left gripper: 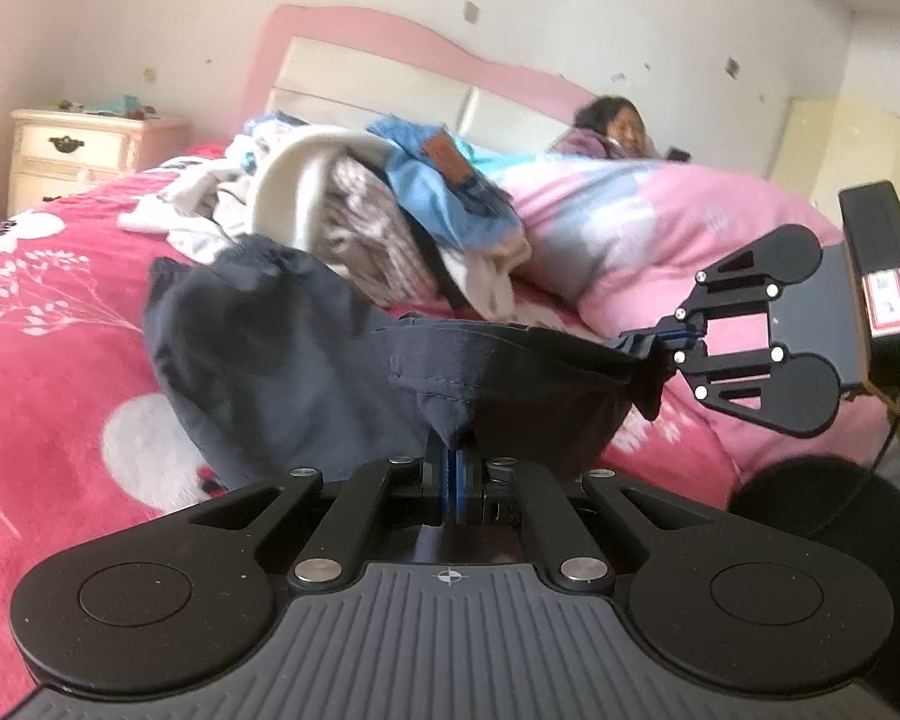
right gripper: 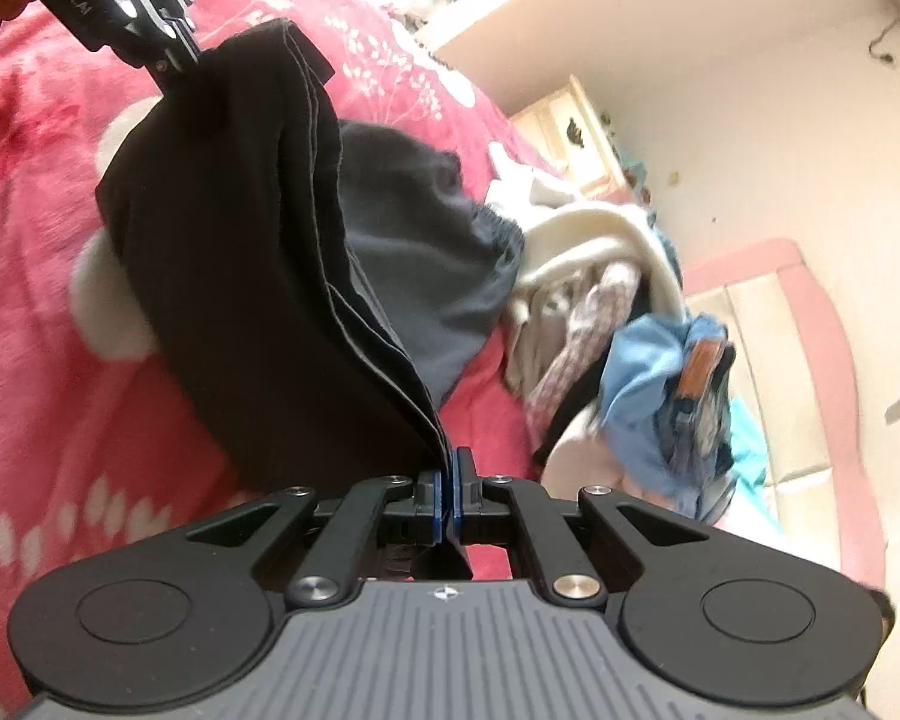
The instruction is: Fold clothes
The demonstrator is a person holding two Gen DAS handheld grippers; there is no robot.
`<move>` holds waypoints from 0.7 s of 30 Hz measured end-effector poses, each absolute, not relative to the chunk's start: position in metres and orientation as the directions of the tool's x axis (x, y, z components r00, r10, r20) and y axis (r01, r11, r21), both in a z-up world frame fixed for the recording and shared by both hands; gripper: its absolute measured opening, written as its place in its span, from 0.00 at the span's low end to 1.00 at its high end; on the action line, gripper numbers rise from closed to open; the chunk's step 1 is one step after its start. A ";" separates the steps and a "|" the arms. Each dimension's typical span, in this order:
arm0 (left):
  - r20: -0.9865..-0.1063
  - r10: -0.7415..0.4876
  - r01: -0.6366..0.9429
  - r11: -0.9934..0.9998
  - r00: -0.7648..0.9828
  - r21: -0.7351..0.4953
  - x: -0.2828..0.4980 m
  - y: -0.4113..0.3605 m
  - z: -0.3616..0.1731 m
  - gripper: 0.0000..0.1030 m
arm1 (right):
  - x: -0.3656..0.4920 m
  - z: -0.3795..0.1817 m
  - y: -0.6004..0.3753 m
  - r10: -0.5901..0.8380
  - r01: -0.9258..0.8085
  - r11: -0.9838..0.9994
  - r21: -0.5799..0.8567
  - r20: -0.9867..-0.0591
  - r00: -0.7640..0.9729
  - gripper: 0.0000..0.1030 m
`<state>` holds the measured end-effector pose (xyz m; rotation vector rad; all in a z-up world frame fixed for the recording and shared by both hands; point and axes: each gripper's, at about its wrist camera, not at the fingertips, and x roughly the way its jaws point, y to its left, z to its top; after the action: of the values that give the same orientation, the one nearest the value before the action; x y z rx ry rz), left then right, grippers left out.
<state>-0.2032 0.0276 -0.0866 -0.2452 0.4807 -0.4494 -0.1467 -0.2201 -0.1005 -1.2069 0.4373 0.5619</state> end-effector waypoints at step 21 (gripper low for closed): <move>-0.331 -0.442 0.199 0.800 0.834 -0.566 -0.088 0.105 -0.103 0.01 | -0.030 -0.103 -0.157 0.202 -0.599 0.180 -0.780 -0.567 0.799 0.03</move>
<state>-0.0877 0.1048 -0.1029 -0.5427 0.4718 -0.3575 -0.0298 -0.1572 -0.1031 -1.2720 0.3727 0.5848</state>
